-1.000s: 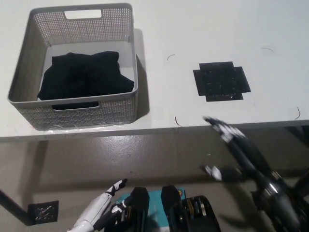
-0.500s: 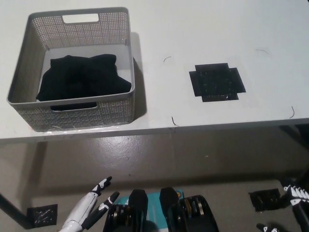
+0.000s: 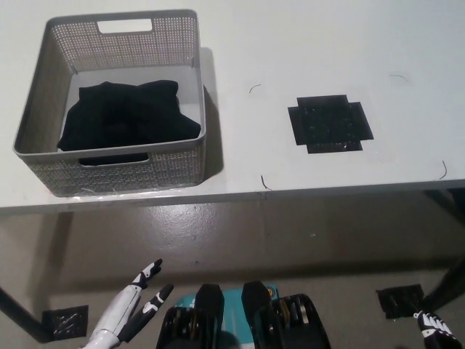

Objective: Use the right hand to pick up a t shirt on the right hand side and place it into a contianer on the left side

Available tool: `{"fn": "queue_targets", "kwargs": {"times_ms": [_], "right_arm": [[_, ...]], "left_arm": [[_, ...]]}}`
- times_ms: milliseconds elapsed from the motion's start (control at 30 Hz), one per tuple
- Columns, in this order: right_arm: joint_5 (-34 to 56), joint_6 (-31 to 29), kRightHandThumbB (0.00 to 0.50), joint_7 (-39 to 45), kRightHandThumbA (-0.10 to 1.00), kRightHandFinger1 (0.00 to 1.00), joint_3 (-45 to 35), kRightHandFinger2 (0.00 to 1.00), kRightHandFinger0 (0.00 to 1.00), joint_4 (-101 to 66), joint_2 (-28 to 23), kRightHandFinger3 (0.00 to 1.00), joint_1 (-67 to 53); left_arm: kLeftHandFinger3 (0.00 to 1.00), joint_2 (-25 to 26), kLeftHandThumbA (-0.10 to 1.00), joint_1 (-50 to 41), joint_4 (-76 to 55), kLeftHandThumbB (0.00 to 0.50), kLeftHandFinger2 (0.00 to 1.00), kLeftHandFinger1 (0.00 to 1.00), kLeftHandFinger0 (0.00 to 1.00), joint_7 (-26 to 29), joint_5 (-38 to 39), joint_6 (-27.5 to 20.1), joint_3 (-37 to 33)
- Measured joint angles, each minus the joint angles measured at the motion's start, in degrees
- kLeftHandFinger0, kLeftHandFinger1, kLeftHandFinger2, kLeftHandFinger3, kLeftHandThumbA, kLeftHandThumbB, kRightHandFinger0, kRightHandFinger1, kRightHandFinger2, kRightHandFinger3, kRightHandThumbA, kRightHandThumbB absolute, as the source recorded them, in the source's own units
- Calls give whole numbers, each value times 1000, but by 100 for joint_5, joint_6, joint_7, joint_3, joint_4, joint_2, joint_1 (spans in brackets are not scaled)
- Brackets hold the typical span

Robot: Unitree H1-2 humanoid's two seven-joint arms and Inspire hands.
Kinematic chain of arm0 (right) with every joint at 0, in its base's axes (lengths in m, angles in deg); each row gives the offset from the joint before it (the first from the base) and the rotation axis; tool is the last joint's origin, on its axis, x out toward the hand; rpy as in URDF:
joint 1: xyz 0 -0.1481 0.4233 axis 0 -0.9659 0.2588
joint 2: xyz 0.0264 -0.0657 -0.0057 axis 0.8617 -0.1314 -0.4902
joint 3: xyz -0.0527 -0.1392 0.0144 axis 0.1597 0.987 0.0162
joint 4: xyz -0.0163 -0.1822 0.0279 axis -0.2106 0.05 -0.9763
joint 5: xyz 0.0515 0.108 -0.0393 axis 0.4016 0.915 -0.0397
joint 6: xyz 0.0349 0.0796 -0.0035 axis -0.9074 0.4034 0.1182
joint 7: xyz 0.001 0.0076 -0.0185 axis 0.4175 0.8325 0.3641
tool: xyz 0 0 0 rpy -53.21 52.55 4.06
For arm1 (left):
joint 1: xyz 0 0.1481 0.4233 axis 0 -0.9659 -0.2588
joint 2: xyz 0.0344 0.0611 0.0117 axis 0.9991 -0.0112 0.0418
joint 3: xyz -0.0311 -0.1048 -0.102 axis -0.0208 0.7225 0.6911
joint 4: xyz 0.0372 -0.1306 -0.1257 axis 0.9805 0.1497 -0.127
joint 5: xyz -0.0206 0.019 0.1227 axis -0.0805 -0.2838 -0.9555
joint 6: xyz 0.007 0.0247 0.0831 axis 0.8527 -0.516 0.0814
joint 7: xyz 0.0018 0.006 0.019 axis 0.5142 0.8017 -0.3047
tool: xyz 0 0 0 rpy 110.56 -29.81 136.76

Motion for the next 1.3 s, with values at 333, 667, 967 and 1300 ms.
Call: {"fn": "queue_targets", "kwargs": {"times_ms": [333, 667, 967, 1300], "right_arm": [[356, -95, 237, -215, 1000, 1000, 452, 1000, 1000, 330, -29, 1000, 166], [650, -121, 227, -330, 1000, 1000, 657, 1000, 1000, 362, -119, 1000, 173], [1329, -132, 228, -302, 1000, 1000, 666, 1000, 1000, 358, -113, 1000, 173], [1846, -134, 216, -304, 1000, 1000, 648, 1000, 1000, 308, -85, 1000, 165]], "left_arm": [[1000, 3, 1000, -9, 3, 364, 1000, 1000, 990, -2, 108, -62, 72], [1000, 4, 1000, -10, 86, 349, 1000, 1000, 1000, -2, 143, -120, 74], [1000, 5, 1000, -12, 126, 346, 1000, 1000, 1000, -1, 143, -156, 74], [1000, 11, 1000, -57, 133, 345, 1000, 1000, 1000, -1, 144, -173, 77]]}}
